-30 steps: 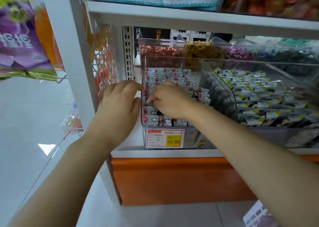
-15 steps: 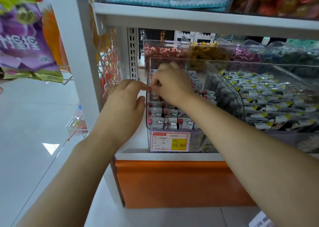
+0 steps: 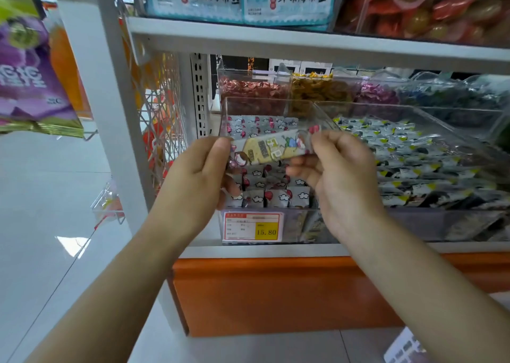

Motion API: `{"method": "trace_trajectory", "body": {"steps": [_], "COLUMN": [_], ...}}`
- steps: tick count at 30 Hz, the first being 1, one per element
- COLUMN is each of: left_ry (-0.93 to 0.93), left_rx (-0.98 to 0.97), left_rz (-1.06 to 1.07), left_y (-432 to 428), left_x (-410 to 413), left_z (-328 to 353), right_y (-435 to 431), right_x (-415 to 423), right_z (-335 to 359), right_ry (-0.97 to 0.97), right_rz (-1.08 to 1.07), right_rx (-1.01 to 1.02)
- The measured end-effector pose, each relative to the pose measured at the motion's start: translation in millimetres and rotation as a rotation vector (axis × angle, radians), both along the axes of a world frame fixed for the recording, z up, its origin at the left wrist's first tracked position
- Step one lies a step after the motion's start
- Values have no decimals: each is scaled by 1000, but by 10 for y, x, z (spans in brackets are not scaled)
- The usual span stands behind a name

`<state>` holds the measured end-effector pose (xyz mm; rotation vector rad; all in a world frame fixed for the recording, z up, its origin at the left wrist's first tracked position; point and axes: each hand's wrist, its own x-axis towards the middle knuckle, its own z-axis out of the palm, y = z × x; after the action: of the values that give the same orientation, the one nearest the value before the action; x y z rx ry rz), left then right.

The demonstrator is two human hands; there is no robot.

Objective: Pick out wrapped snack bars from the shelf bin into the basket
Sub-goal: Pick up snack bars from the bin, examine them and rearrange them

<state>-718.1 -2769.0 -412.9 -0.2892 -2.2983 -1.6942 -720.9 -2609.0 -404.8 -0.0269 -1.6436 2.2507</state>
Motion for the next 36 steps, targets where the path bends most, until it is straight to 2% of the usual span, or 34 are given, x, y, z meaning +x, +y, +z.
{"method": "trace_trajectory", "body": {"steps": [5, 8, 11, 14, 20, 22, 26, 32, 36], "left_ry": [-160, -229, -274, -262, -252, -240, -191, -197, -139], "left_rx": [248, 313, 405, 378, 347, 330, 214, 201, 103], "left_rz": [-85, -77, -83, -83, -316, -368, -379, -261, -186], "left_y": [44, 35, 46, 40, 52, 50, 77, 68, 41], "left_x": [31, 36, 24, 0, 25, 35, 60, 32, 33], "left_z": [7, -6, -22, -40, 17, 34, 25, -11, -20], "right_y": [172, 263, 314, 333, 395, 414, 417, 413, 383], "right_x": [120, 130, 111, 93, 62, 56, 68, 69, 94], "right_z": [-77, -86, -102, -117, -125, -125, -114, -154, -174], "right_ry": [-112, -171, -179, -184, -225, -253, -215, -44, 8], "right_rz": [273, 396, 406, 405, 315, 261, 254, 250, 307], "right_rx": [-301, -337, -347, -351, -424, -376, -144, 53, 184]}}
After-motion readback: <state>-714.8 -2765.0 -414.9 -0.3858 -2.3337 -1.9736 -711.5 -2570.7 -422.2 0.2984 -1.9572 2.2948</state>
